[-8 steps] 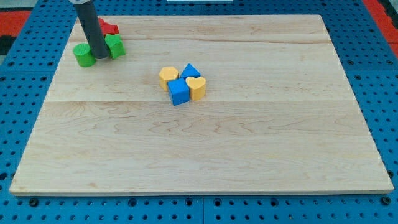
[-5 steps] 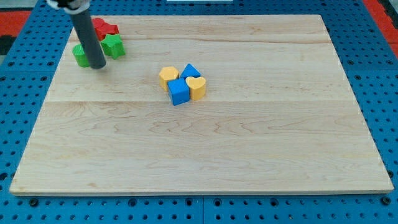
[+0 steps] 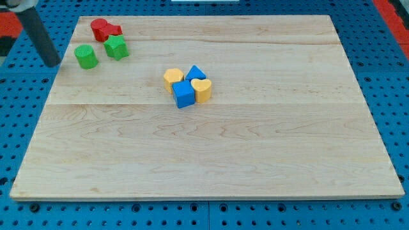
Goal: Push the green circle into the group of blocks
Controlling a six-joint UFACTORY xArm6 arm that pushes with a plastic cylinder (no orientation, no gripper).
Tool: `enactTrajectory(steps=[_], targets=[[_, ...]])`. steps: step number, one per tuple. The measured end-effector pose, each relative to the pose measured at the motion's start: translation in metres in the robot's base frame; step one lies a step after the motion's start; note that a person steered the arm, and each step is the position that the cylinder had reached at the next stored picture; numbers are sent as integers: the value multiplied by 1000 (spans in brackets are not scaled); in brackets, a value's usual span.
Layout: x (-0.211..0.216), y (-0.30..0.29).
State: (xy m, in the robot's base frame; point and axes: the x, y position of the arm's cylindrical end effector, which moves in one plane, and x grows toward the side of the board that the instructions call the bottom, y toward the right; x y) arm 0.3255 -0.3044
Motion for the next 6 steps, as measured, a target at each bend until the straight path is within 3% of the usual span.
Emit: enactTrajectory(steps=[6], targets=[[0,185]])
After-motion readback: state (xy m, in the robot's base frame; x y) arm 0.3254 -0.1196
